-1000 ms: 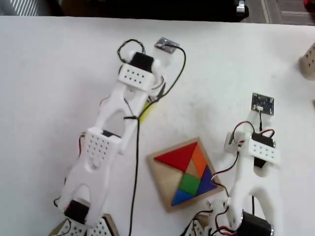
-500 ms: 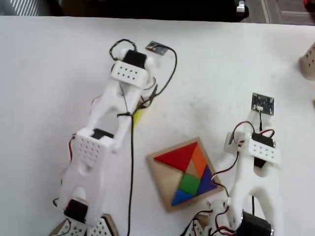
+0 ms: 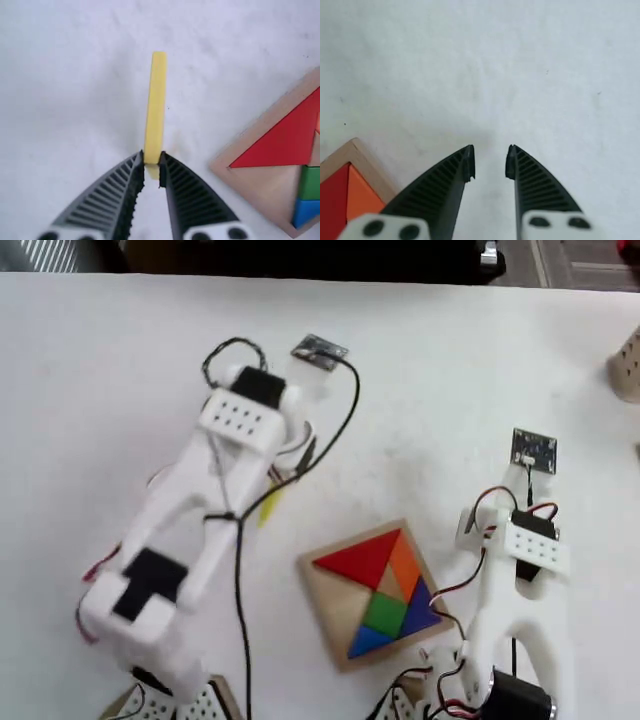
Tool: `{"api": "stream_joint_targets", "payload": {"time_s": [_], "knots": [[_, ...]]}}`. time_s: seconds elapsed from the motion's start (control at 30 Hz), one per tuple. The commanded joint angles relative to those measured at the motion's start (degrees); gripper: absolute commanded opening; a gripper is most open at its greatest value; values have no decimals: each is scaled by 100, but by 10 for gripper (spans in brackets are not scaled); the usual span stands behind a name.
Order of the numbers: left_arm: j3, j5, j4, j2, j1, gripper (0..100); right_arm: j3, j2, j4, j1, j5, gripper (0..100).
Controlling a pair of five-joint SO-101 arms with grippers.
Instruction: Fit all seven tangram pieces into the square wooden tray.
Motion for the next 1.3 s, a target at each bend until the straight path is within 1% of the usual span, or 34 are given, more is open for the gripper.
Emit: {"api": "stream_joint_targets", "payload": {"time_s": [0.0, 0.07, 0.17, 0.23, 0.3, 0.33, 0.43, 0.53, 0.6, 0.67, 0.8, 0.87, 0.93, 1.03, 1.1, 1.2, 1.23, 1.27], "knots": [[1222, -18, -536, -1666, 295, 21, -123, -22, -215, -22, 26, 113], [1591, -18, -536, -1965, 664, 21, -114, -22, -215, -31, 26, 113], [1987, -9, -527, -2299, 1420, 21, -114, -22, -215, -31, 26, 113], [2189, 237, -536, -2519, 1780, 22, -114, -22, -224, -22, 26, 113], [2391, 431, -563, -2747, 1991, 22, -114, -22, -224, -13, 26, 113], [2479, 343, -571, -2844, 2053, 22, -105, -22, -224, -4, 26, 113], [2866, -229, -782, -3002, 2299, 22, -97, -22, -286, -4, 26, 113], [3534, -879, -1415, -3046, 2545, 22, -97, -22, -286, 4, 26, 113], [3912, -1178, -1802, -3046, 2695, 22, -97, -22, -286, 4, 26, 113], [4097, -1292, -1952, -3055, 2905, 22, -97, -22, -286, 4, 26, 113], [4149, -1310, -1996, -3055, 3582, 23, -97, -22, -277, 4, 26, 113], [4220, -1327, -2163, -3055, 3837, 23, -97, -22, -277, 4, 26, 113], [4378, -1538, -2453, -3055, 3978, 23, -97, -22, -268, 4, 26, 113], [4774, -2180, -2998, -3055, 4004, 23, -97, -22, -268, 4, 26, 113], [4949, -2347, -3305, -3055, 3960, 23, -97, -22, -268, 4, 26, 113], [5090, -2541, -3490, -3055, 3811, 24, -97, -22, -268, 4, 35, 113], [5064, -2576, -3516, -3029, 3767, 39, -97, -22, -268, 4, 35, 113], [5037, -2532, -3569, -3029, 3679, 77, -97, -22, -268, 4, 44, 113]]}}
